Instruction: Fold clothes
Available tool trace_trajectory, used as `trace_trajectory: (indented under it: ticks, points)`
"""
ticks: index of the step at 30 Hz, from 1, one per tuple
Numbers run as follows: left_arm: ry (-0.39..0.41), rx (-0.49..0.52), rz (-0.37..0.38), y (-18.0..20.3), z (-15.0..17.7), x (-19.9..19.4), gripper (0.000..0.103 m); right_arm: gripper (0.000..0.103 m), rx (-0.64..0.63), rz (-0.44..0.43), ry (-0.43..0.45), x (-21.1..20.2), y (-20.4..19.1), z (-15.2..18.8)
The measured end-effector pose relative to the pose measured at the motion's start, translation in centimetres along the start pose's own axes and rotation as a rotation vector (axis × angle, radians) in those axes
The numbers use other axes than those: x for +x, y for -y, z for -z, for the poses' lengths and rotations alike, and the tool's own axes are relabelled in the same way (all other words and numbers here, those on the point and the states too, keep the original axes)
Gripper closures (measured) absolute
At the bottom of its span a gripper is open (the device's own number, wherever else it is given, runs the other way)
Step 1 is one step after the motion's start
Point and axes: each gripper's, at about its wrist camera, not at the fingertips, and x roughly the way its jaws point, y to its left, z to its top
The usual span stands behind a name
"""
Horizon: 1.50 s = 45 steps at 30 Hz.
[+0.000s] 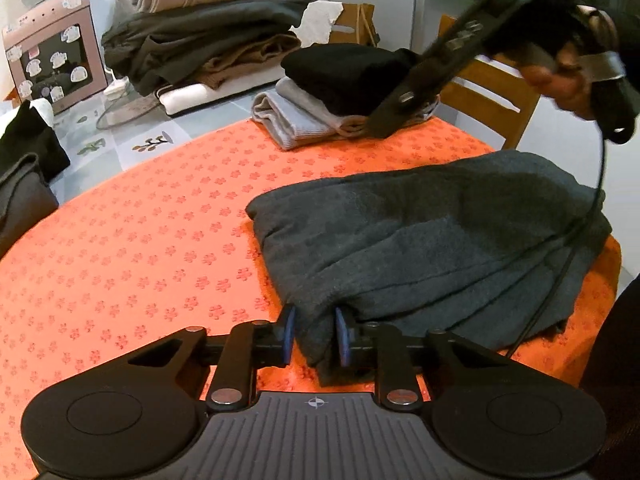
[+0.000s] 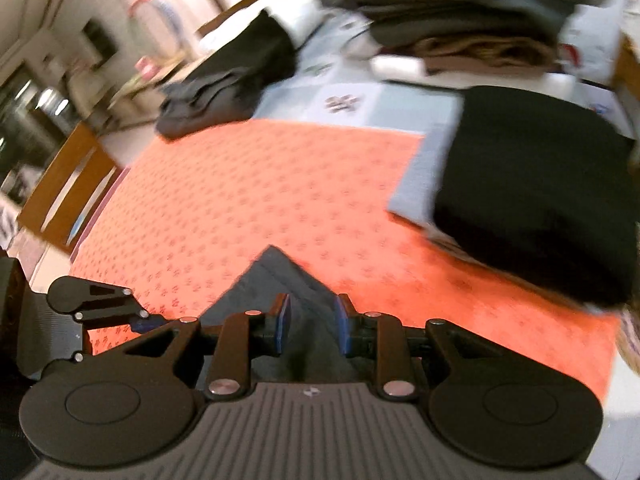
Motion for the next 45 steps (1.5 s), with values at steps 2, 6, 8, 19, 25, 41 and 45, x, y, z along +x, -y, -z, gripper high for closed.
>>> trace_trajectory:
  ticks: [2, 6, 8, 19, 25, 41, 45]
  points:
    - [0.002, -0.013, 0.005, 0.0, 0.0, 0.2, 0.086, 0.072, -0.052, -0.022, -0.036, 1.4, -1.2, -0.8]
    - [0.012, -0.043, 0.003, -0.1, 0.1, 0.0, 0.091, 0.07, -0.169, -0.037, -0.091, 4.5, -3.0, -2.1]
    - [0.012, -0.058, -0.001, -0.1, 0.2, -0.1, 0.091, 0.07, -0.222, -0.052, -0.115, 5.8, -3.9, -2.7]
    - [0.057, -0.126, -0.017, 0.0, 0.5, -2.4, 0.097, 0.1, -0.339, -0.02, -0.138, 8.0, -6.5, -4.1]
    - [0.049, -0.2, -0.011, 0.0, 1.3, -4.2, 0.098, 0.101, -0.295, 0.004, -0.093, 7.6, -6.6, -4.3]
    - [0.023, -0.395, -0.058, -0.9, 5.1, -6.4, 0.09, 0.071, -0.242, 0.076, -0.015, 7.5, -7.4, -3.1]
    - [0.046, -0.446, -0.032, -2.1, 4.6, -6.3, 0.069, 0.063, -0.223, 0.071, 0.024, 4.6, -7.5, -2.3]
